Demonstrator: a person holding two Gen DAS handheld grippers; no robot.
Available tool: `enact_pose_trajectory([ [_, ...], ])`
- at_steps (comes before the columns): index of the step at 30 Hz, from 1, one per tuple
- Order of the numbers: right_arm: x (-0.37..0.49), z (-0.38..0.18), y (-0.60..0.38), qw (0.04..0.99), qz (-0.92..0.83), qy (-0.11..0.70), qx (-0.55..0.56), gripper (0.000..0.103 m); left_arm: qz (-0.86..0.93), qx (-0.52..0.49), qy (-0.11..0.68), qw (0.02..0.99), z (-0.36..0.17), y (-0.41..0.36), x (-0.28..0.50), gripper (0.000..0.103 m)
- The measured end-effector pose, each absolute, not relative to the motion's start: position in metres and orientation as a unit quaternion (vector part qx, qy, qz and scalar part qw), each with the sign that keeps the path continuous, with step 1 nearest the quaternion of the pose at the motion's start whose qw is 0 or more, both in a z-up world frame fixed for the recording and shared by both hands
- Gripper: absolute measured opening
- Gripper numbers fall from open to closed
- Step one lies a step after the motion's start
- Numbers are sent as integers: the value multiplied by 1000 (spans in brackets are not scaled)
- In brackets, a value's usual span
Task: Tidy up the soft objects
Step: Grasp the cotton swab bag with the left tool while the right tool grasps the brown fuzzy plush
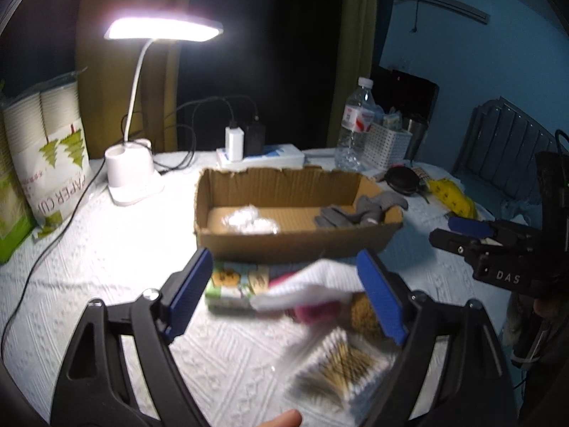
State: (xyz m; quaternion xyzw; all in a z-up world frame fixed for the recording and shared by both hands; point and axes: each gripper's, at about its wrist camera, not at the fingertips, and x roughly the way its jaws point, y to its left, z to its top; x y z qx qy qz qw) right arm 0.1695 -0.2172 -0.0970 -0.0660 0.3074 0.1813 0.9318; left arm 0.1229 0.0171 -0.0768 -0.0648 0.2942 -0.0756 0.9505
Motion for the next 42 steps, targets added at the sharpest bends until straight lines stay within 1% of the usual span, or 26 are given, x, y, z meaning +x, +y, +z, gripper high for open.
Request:
enact_pose_trajectory([
  [15,143,-110,-207,926,170,327,-82,56,-83,-66,337,935,-115,1,97,84],
  [28,139,-157,-214,909,177,370,-69,56,-96,-47,386,916,-148,-23,97,84],
  [35,148,-176,-222,899,189,390,-61,56,-87,-38,394,914,-151,-34,107,84],
  [42,154,-165,-215,895,254,364,-45,56,-77,-34,412,907,-157,-38,116,85],
])
